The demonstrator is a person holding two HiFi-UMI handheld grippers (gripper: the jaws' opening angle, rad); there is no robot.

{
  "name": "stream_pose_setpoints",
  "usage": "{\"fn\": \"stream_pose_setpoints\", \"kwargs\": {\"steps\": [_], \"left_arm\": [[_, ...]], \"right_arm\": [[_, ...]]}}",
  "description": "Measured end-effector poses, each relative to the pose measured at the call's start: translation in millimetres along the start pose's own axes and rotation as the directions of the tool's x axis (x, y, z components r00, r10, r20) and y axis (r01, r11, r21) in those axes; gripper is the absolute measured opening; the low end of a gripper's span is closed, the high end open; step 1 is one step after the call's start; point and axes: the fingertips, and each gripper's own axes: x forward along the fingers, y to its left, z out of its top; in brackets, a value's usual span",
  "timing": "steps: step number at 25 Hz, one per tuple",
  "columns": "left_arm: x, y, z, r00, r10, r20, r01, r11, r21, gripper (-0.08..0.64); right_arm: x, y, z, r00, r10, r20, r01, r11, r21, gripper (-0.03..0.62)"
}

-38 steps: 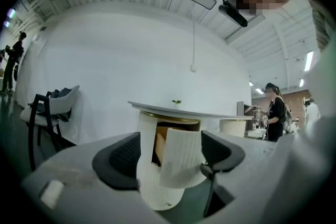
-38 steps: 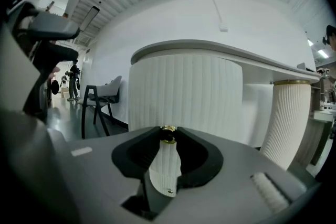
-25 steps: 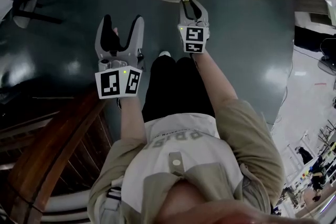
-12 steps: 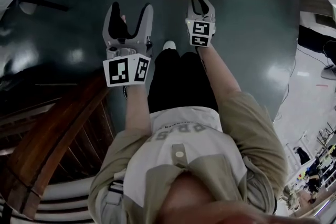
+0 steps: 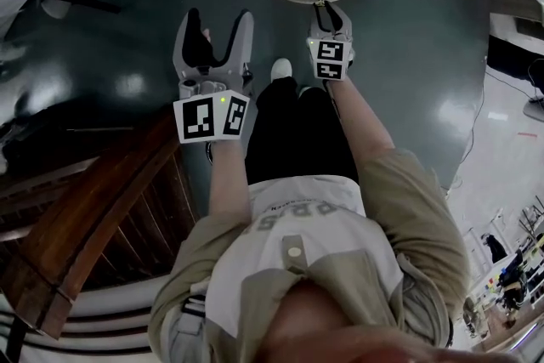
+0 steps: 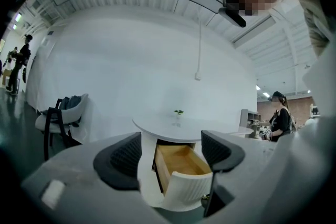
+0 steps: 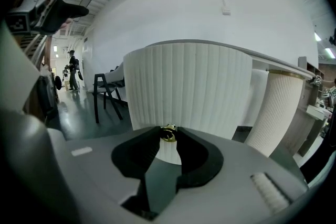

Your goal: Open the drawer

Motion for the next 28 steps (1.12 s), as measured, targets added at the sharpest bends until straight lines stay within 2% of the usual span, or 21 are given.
{"fn": "stream_pose_setpoints", "kwargs": {"steps": [7, 12, 18, 28], "left_arm": [[-6.4, -2.6, 5.6, 1.0, 0.003, -0.013, -0.003, 1.0, -0.004, 0.367], [-14.6, 4.2, 9.5, 0.999, 0.023, -0.027, -0.024, 0.999, -0.038, 0.367], [-18.7, 4.5, 18.1, 0.998, 0.033, -0.045, -0.034, 0.999, -0.031, 0.367], [-23.1, 5.7, 26.7, 0.997, 0.039, -0.067, -0.04, 0.999, -0.019, 0.367]], "right_arm": [[-10.9, 1.8, -7.8, 0.999, -0.009, -0.031, 0.01, 1.0, 0.014, 0.104], [-13.5, 5.8, -11.5, 0.998, -0.004, -0.061, 0.005, 1.0, 0.017, 0.104], [-12.8, 3.6, -14.3, 0.994, 0.005, -0.105, -0.004, 1.0, 0.009, 0.104], [-13.5, 4.7, -13.6, 0.992, 0.0, -0.125, 0.001, 1.0, 0.005, 0.104]]}}
